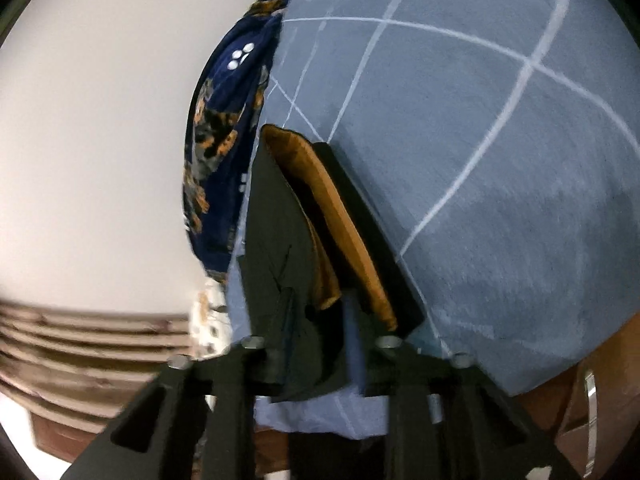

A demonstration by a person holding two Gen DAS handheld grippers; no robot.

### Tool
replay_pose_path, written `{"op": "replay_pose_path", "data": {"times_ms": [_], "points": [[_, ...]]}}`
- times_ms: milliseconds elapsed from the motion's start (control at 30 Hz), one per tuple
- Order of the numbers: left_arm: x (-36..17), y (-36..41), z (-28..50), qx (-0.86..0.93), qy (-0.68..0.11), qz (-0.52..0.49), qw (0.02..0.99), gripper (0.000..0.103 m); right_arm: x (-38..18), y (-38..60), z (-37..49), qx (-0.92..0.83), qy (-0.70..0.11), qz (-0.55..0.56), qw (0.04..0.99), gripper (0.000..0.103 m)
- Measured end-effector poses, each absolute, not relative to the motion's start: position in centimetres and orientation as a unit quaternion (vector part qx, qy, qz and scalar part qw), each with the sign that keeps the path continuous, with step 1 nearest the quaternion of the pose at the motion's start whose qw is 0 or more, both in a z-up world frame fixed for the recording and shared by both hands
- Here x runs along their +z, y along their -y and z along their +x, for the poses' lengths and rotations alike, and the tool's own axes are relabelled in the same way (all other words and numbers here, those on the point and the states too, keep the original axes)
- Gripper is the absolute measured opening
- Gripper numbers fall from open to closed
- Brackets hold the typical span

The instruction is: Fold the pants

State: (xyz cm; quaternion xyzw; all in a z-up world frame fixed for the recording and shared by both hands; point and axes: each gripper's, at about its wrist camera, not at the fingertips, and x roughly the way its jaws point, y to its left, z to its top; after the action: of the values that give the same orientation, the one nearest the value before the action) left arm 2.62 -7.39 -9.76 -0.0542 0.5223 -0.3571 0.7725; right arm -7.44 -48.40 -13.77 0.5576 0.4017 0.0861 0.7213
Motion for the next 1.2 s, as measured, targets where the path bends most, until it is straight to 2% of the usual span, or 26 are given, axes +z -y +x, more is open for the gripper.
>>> {"op": "replay_pose_path", "data": {"times_ms": [167,433,900,967,1000,1033,1200], "points": [[-9.8,7.1,2.9,-0.353,-0.525,-0.063,0.772,0.073,-10.8,47.7,-9.3,0.100,-0.374,0.549,0.741,0.012],[-10.3,7.8,2.4,-0.357,-0.531,-0.044,0.767,0.073,-16.4,47.6,-11.3,0.064,-0.418,0.605,0.675,0.010],[-10.6,7.7,2.4,-0.351,-0.541,-0.048,0.763,0.073,-15.4,46.5,-10.3,0.021,-0.450,0.567,0.689,0.010],[-10.6,7.6,2.5,-0.351,-0.540,-0.051,0.763,0.073,-14.9,46.3,-10.2,0.005,-0.459,0.554,0.694,0.018],[-10.6,7.5,2.6,-0.351,-0.541,-0.053,0.763,0.073,-14.7,46.3,-10.2,-0.006,-0.464,0.547,0.697,0.038],[-10.6,7.4,2.5,-0.350,-0.542,-0.054,0.762,0.073,-14.5,46.4,-10.3,-0.016,-0.467,0.540,0.700,0.046],[-11.0,7.3,2.7,-0.350,-0.548,-0.052,0.758,0.073,-14.0,46.8,-9.8,-0.016,-0.459,0.531,0.712,0.044]]}}
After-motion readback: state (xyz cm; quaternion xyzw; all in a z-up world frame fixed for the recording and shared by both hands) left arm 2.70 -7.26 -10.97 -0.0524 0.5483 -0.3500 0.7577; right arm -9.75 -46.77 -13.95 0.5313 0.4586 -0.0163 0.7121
